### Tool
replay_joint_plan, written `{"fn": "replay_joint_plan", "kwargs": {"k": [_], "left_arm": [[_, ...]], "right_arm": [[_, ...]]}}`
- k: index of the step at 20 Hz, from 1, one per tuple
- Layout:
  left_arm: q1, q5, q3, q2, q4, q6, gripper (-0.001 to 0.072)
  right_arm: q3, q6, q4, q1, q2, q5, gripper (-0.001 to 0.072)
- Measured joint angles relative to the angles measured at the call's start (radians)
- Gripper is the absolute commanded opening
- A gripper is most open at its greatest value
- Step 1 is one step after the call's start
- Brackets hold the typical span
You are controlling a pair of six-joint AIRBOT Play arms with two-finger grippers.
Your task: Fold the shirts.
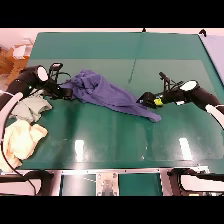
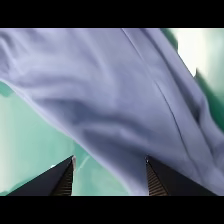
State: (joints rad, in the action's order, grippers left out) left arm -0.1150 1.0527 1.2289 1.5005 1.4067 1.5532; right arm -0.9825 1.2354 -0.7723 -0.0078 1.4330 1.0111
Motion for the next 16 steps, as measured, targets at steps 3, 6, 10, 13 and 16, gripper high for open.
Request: {"fn": "replay_joint_plan", "kwargs": {"k": [3, 6, 10, 13, 16], "left_arm": [[0.0, -0.044, -0.032, 0.002, -0.01, 0.039, 0.0499], [0.005, -0.144, -0.058, 0.012, -0.037, 0.064, 0.0498], [0.051, -0.256, -0.071, 0.037, -0.135, 0.076, 0.0498], [0.071, -0.292, -0.074, 0.048, -0.183, 0.064, 0.0497], [0.077, -0.303, -0.087, 0.053, -0.212, 0.053, 0.0497]], "right_arm": [[-0.027, -0.023, -0.057, 0.01, 0.017, -0.005, 0.0504], [-0.039, -0.037, -0.093, 0.029, 0.045, 0.001, 0.0504], [-0.053, -0.06, -0.12, 0.076, 0.098, 0.006, 0.0477], [-0.081, -0.065, -0.13, 0.114, 0.131, 0.009, 0.0388], [-0.129, -0.068, -0.133, 0.137, 0.144, 0.054, 0.0543]]}}
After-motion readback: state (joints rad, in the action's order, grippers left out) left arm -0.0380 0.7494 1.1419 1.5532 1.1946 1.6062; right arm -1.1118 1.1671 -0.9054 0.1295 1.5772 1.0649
